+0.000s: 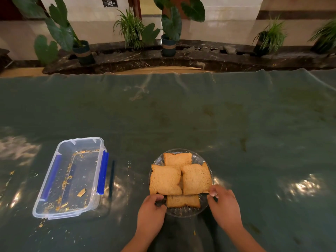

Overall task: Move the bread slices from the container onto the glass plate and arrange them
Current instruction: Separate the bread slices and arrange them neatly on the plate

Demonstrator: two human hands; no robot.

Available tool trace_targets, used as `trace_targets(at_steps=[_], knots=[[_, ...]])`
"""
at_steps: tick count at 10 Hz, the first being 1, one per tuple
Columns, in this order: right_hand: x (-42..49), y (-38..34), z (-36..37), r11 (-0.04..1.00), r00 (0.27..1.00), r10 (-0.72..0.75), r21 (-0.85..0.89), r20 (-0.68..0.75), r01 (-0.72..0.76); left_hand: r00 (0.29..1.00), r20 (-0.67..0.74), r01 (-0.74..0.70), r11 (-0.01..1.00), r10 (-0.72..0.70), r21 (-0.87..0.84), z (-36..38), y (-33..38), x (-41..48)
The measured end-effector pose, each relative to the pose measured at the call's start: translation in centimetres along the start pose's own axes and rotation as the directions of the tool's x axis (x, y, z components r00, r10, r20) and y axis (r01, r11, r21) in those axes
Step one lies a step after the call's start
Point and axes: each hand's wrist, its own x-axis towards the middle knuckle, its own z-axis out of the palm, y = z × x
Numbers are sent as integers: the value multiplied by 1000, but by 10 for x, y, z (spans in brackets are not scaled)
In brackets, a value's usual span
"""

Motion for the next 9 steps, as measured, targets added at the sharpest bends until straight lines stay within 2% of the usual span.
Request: trace_targets(at_steps=[3,5,7,9], knots=[[2,5,-3,999,998,-15,-50,-65,12,994,46,-101,991,98,92,3,2,-5],[0,4,-2,998,1000,-3,-59,10,3,987,82,-144,985,137,96,7,11,-7],[0,5,-3,998,999,-31,-51,-29,29,987,75,-146,985,139,95,4,9,-8],[3,0,-1,995,995,-84,-56,-48,81,973,56,-231,959,225,164,1,7,-6]])
